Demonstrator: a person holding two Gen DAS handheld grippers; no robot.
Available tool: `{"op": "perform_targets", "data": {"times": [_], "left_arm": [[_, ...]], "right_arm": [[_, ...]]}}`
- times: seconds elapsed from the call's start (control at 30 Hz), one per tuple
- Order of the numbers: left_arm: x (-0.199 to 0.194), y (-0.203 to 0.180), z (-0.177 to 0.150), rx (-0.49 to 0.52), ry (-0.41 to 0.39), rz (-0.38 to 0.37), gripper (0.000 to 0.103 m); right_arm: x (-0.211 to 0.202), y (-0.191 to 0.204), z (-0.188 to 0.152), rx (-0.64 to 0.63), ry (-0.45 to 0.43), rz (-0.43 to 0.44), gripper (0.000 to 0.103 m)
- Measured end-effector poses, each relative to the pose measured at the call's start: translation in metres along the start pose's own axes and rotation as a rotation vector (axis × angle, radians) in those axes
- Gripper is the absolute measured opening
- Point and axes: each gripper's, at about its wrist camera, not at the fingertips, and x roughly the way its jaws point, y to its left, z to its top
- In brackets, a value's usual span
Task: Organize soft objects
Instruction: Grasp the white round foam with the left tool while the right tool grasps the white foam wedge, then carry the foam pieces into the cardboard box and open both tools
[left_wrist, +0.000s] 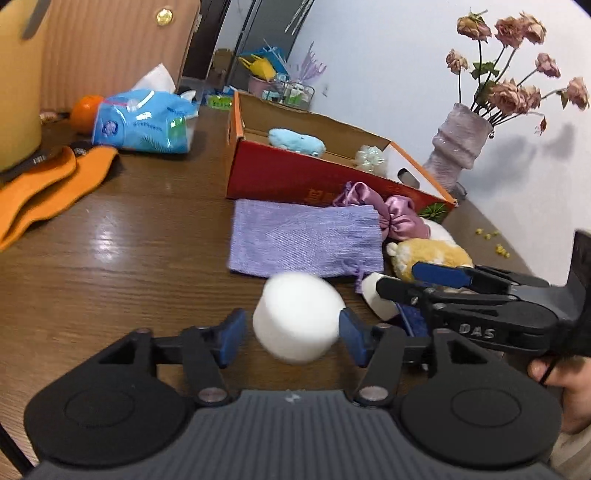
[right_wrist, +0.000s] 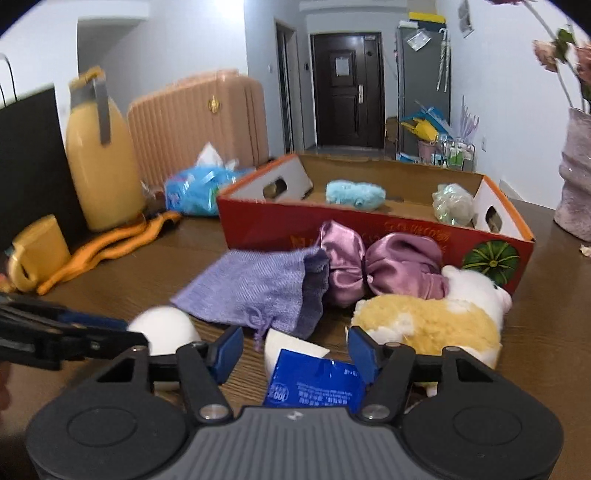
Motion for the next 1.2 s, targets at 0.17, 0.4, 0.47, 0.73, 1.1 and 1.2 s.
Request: {"op": "perform_targets", "data": {"times": [0.17,0.4,0.47,0.73,1.1,1.2], "left_arm": [[-0.004,-0.011,-0.001,0.093,-0.040,-0.024,0.078],[0.021,-0.027,0.000,0.248,-0.032,0.071,0.079],[0.028,-0.029,0.001,0.262,-0.021,0.076,0.079],[0.029,-0.024,0.001,0.226,-0.014,0.095,0.057],[-0.044,-0.059,-0.004,0.247,-0.162,0.105,0.056],[-0.070,-0.072,-0.008,0.251,-0.211,0.095,0.056]], "right_arm": [[-0.007,0.003,-0.004,0.009,0.103,0.051,0.058],[0.000,0.007,0.000,0.002,0.096,0.011,0.058],[0.004,0.010,-0.002,-0.016,0.103,0.001,0.058],[0.007,0.002,-0.003,0.016,0.073,-0.001,0.031],[-0.070,0.014,0.003,0.005,-0.114,0.019,0.031],[-0.097,0.019,0.000,-0.006,-0.152,0.020,0.031]]}}
